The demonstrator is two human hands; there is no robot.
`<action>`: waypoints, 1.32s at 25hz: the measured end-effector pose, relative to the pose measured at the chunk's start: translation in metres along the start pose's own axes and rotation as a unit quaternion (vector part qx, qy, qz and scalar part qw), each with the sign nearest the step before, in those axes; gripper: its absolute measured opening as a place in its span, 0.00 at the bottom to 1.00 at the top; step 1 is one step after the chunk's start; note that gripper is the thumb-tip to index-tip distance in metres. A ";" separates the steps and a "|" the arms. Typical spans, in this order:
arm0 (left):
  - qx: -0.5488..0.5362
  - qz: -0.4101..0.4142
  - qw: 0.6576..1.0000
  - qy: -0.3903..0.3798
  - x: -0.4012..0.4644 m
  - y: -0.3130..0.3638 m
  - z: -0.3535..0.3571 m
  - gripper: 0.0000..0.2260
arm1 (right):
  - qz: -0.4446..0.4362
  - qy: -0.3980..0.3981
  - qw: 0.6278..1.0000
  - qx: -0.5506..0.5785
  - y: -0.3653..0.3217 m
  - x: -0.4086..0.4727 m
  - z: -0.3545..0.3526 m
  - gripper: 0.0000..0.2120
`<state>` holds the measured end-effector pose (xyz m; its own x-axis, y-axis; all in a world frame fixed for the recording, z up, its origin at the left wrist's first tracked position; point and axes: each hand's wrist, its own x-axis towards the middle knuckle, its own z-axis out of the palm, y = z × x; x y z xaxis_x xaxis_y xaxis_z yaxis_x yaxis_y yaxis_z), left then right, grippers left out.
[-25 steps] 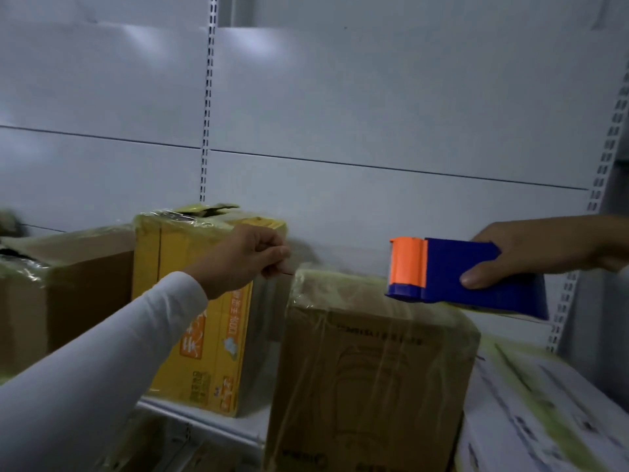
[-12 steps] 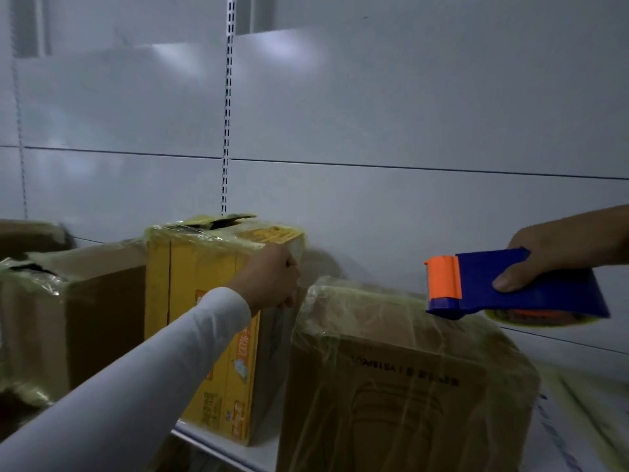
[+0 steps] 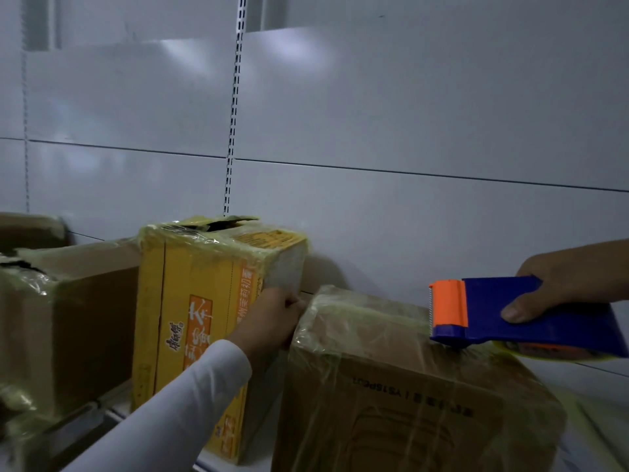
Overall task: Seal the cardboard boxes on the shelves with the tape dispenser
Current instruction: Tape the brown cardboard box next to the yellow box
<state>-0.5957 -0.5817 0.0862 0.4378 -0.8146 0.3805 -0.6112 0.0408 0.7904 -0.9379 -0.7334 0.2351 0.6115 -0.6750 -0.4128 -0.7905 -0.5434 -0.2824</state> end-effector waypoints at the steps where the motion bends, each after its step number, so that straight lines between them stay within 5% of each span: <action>1: 0.000 0.002 1.000 0.001 -0.001 0.002 0.001 0.12 | -0.001 0.002 1.000 -0.001 0.001 0.001 0.000 0.27; 3: 0.009 0.007 1.000 0.012 -0.001 0.004 0.000 0.03 | -0.001 0.005 1.000 -0.002 0.003 0.002 -0.001 0.27; 6: 0.044 0.028 0.998 0.046 0.000 0.001 -0.006 0.22 | 0.001 0.011 1.000 -0.002 0.005 0.002 0.001 0.27; 9: 0.105 0.088 0.987 0.079 -0.002 0.006 -0.009 0.09 | -0.001 0.013 1.000 0.004 0.005 0.001 0.003 0.27; 17: 0.167 0.154 0.968 -0.107 -0.005 0.019 -0.023 0.14 | -0.007 0.036 0.999 0.022 -0.007 -0.015 0.016 0.31; 22: 0.193 0.207 0.954 -0.096 0.002 0.065 -0.015 0.13 | 0.001 0.069 0.997 0.025 -0.024 -0.031 0.028 0.28; 26: 0.295 0.145 0.908 -0.259 0.002 0.077 0.023 0.18 | 0.019 0.073 0.997 0.022 -0.035 -0.037 0.033 0.26; 33: 0.304 0.104 0.895 -0.309 0.010 0.057 0.007 0.27 | 0.019 0.079 0.996 0.026 -0.050 -0.035 0.037 0.25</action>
<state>-0.6310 -0.5918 0.1319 -0.0601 -0.9982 0.0027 -0.9654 0.0588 0.2539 -0.9211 -0.6641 0.2320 0.5756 -0.7671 -0.2832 -0.8112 -0.4920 -0.3160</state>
